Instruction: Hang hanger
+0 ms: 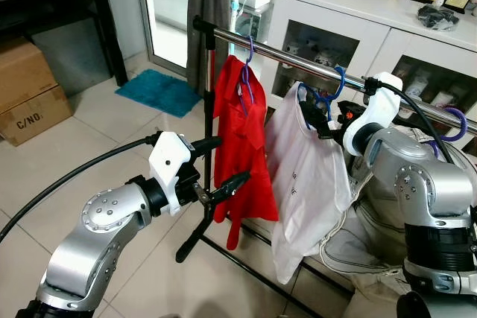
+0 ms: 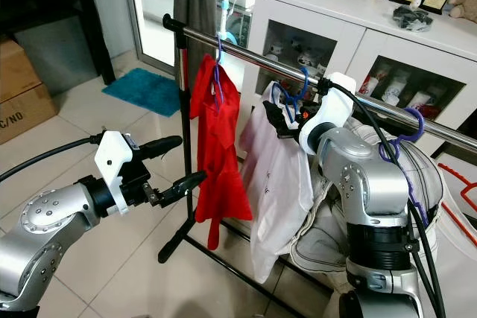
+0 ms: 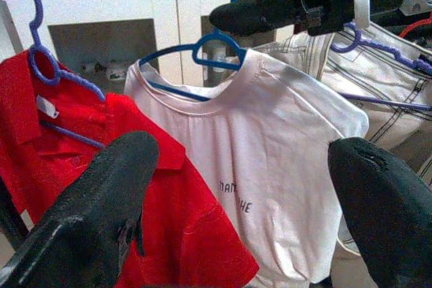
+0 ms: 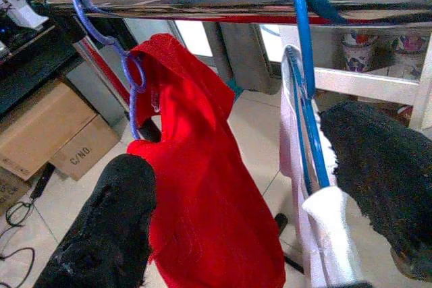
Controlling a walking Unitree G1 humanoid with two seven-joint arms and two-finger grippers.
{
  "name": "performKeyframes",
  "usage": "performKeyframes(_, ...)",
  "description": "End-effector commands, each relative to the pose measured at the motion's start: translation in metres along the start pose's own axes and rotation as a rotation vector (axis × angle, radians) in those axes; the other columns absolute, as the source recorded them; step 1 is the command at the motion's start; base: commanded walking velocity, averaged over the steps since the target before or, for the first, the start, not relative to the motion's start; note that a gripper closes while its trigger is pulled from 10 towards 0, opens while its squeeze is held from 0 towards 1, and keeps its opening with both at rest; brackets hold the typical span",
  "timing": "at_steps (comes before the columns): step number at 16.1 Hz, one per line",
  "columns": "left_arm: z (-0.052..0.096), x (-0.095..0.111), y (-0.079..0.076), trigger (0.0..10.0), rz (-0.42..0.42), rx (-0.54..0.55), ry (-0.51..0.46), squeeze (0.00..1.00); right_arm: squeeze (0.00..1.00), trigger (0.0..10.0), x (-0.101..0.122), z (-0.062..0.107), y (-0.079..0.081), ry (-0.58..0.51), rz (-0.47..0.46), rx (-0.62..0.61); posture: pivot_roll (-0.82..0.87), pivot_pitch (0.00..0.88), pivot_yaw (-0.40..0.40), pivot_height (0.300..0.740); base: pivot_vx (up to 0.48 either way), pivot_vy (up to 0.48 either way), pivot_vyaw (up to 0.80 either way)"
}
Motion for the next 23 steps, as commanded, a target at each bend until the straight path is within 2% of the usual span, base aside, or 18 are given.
performKeyframes(1, -0.002, 0.003, -0.002, 10.0, -0.002, -0.013, -0.002, 0.0, 0.0, 9.9, 0.006, -0.01, 0.004, 0.01, -0.017, 0.012, 0.04, 0.0, -0.099, 0.74, 0.0, 0.0, 0.0)
performKeyframes(2, -0.002, 0.004, -0.002, 10.0, -0.004, -0.012, -0.003, 0.0, 0.0, 7.7, 0.006, -0.02, 0.01, 0.033, -0.024, 0.025, 0.04, 0.0, -0.101, 0.74, 0.0, 0.0, 0.0)
performKeyframes(3, -0.003, 0.004, -0.002, 10.0, -0.005, -0.011, -0.003, 0.0, 0.0, 4.1, 0.005, -0.025, 0.012, 0.045, -0.025, 0.026, 0.04, 0.0, -0.101, 0.74, 0.0, 0.0, 0.0)
performKeyframes(4, -0.003, 0.003, -0.002, 10.0, -0.005, -0.01, -0.002, 0.0, 0.0, 2.4, 0.003, -0.029, 0.012, 0.055, -0.022, 0.025, 0.04, 0.0, -0.102, 0.74, 0.0, 0.0, 0.0)
performKeyframes(5, -0.003, 0.003, -0.002, 10.0, -0.006, -0.011, -0.001, 0.0, 0.0, 0.0, 0.003, -0.032, 0.012, 0.064, -0.017, 0.026, 0.04, 0.0, -0.102, 0.74, 0.0, 0.0, 0.0)
performKeyframes(10, -0.004, 0.003, -0.001, 10.0, -0.009, -0.008, 0.001, 0.0, 0.0, 0.0, 0.001, -0.043, 0.011, 0.11, -0.02, 0.034, 0.04, 0.0, -0.115, 0.74, 0.0, 0.0, 0.0)
performKeyframes(16, -0.005, 0.001, 0.0, 10.0, -0.015, -0.001, 0.01, 0.0, 0.0, 0.0, -0.01, -0.044, -0.004, 0.144, -0.034, -0.025, 0.03, 0.0, -0.115, 0.74, 0.0, 0.0, 0.0)
performKeyframes(17, -0.005, 0.0, 0.0, 10.0, -0.016, 0.0, 0.011, 0.0, 0.0, 0.1, -0.009, -0.043, -0.006, 0.139, -0.032, -0.035, 0.03, 0.0, -0.115, 0.74, 0.0, 0.0, 0.0)
performKeyframes(18, -0.006, 0.0, 0.001, 10.0, -0.017, 0.001, 0.012, 0.0, 0.0, 2.2, -0.008, -0.043, -0.007, 0.137, -0.029, -0.041, 0.02, 0.0, -0.111, 0.74, 0.0, 0.0, 0.0)
performKeyframes(19, -0.007, 0.0, 0.001, 10.0, -0.02, 0.002, 0.014, 0.0, 0.0, 3.7, -0.007, -0.043, -0.01, 0.137, -0.023, -0.056, 0.02, 0.0, -0.111, 0.74, 0.0, 0.0, 0.0)
performKeyframes(20, -0.007, 0.0, 0.001, 10.0, -0.02, 0.002, 0.014, 0.0, 0.0, 10.0, -0.009, -0.043, -0.015, 0.149, 0.003, -0.082, 0.02, 0.0, -0.111, 0.74, 0.0, 0.0, 0.0)
performKeyframes(22, -0.008, -0.001, 0.001, 10.0, -0.02, 0.003, 0.016, 0.0, 0.0, 10.0, -0.009, -0.042, -0.018, 0.152, 0.017, -0.09, 0.02, 0.0, -0.112, 0.74, 0.0, 0.0, 0.0)
performKeyframes(23, -0.008, -0.001, 0.001, 10.0, -0.021, 0.005, 0.017, 0.0, 0.05, 10.0, -0.009, -0.04, -0.019, 0.149, 0.016, -0.088, 0.02, 0.0, -0.112, 0.74, 0.0, 0.0, 0.0)
Point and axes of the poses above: a point about 5 cm out from each wrist's last joint towards the gripper, its own z axis pointing back from the gripper into the wrist, its own x axis along the axis of the wrist's last joint, y = z × x, the point moved 4 cm from there along -z, pointing out of the wrist towards the gripper, and after that the axes turned 9 degrees about z, right-handed, at the moved point
